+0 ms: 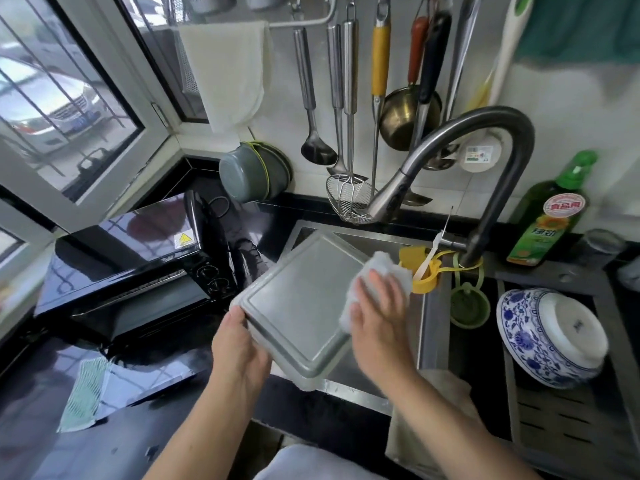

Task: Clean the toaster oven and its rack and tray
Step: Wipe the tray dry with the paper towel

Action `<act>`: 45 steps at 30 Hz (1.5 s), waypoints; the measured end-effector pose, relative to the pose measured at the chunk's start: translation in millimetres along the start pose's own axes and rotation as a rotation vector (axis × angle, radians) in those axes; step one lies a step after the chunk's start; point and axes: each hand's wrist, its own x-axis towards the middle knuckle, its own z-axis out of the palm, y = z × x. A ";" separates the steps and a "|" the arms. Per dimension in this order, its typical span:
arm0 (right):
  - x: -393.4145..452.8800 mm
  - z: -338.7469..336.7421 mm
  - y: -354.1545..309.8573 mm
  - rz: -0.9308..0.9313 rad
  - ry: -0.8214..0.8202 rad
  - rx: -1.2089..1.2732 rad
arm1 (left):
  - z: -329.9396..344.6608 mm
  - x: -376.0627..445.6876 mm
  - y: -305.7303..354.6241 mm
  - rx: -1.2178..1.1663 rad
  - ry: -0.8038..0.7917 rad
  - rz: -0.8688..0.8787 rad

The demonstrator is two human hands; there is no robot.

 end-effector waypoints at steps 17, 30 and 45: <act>88.8 -28.7 26.2 0.093 -0.340 0.013 | -2.1 -5.7 -26.1 0.053 -0.149 -0.052; 28.4 -38.2 44.1 0.289 -0.109 0.440 | -3.7 13.4 -17.8 -0.192 0.100 -0.162; 14.0 -1.2 1.7 0.245 -0.181 0.402 | 23.3 14.5 -36.9 -0.288 0.016 -0.159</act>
